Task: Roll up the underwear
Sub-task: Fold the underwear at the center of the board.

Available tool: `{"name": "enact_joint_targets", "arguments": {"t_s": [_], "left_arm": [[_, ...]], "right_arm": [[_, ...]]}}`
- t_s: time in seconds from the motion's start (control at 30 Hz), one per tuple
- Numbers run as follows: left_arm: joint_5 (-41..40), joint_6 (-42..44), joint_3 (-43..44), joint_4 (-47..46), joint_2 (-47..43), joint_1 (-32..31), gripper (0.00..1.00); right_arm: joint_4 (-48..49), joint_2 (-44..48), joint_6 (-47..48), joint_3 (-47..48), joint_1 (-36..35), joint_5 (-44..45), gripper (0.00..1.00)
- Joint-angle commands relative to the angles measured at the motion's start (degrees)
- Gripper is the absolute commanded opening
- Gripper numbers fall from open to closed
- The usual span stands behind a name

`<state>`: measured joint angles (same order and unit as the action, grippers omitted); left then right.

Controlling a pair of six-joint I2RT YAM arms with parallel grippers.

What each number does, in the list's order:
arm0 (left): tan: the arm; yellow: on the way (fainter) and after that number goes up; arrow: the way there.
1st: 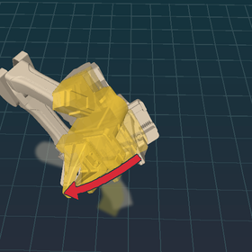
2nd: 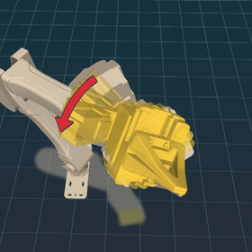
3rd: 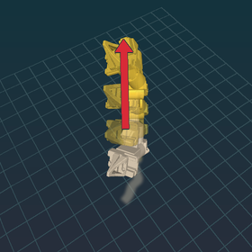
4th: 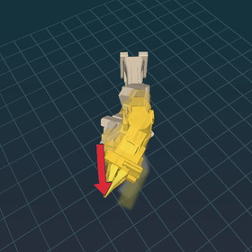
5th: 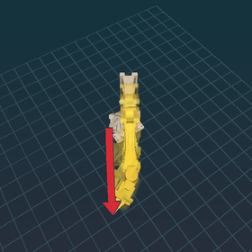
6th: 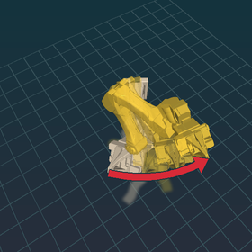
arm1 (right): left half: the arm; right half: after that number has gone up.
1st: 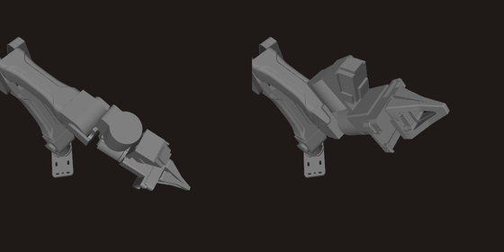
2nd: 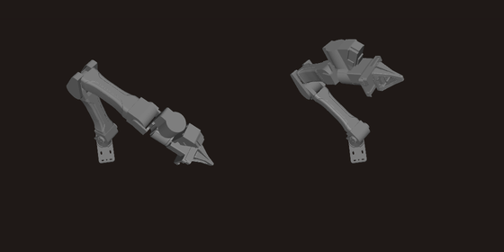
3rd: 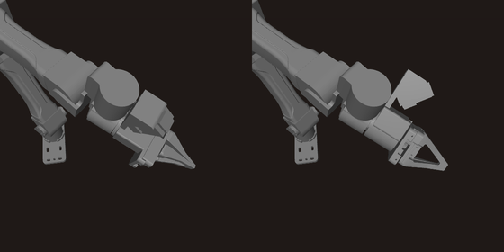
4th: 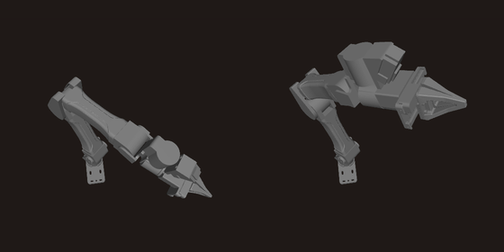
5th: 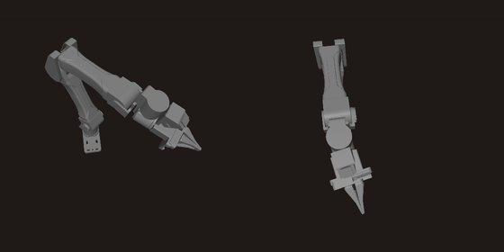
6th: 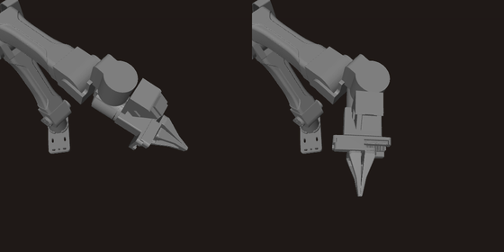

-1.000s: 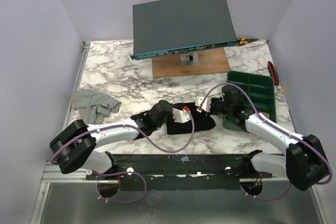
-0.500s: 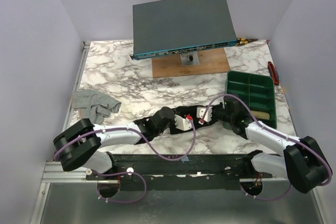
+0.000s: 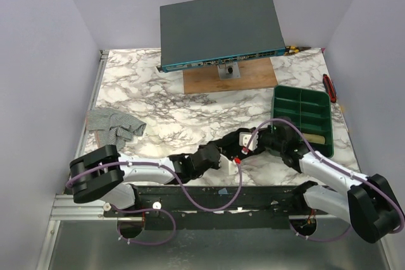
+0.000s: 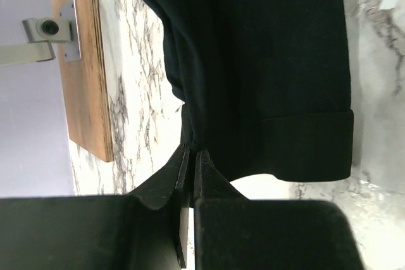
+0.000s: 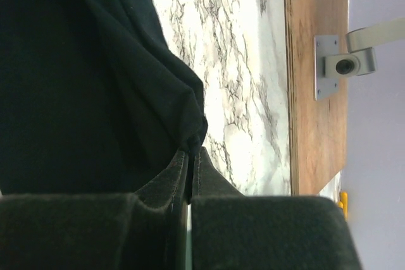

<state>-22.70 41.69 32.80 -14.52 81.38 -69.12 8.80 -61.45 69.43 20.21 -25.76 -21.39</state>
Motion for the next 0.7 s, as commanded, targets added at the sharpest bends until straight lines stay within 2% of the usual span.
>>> {"name": "enact_joint_targets", "arguments": {"t_s": [0.0,0.23,0.37,0.5,0.67], "left_arm": [[-3.6,-1.3,-1.3,-1.8,0.9,-3.5,0.0],[-5.0,-2.7,0.3,-1.1,3.7,-8.1,0.0],[-5.9,-2.9,1.7,-0.8,5.3,-9.8,0.0],[-6.4,-2.8,2.3,-0.6,5.1,-10.6,0.0],[-6.7,-2.5,3.0,0.0,4.0,-12.0,0.0]], "right_arm": [[-3.4,2.2,-0.5,-0.9,0.4,3.0,0.03],[-8.6,4.9,-0.5,-0.4,0.4,5.9,0.07],[-15.4,7.2,-1.2,1.3,0.4,7.4,0.17],[-21.0,9.3,-2.2,2.9,0.4,8.4,0.33],[-25.4,11.3,-3.8,4.6,0.4,9.9,0.35]]}}
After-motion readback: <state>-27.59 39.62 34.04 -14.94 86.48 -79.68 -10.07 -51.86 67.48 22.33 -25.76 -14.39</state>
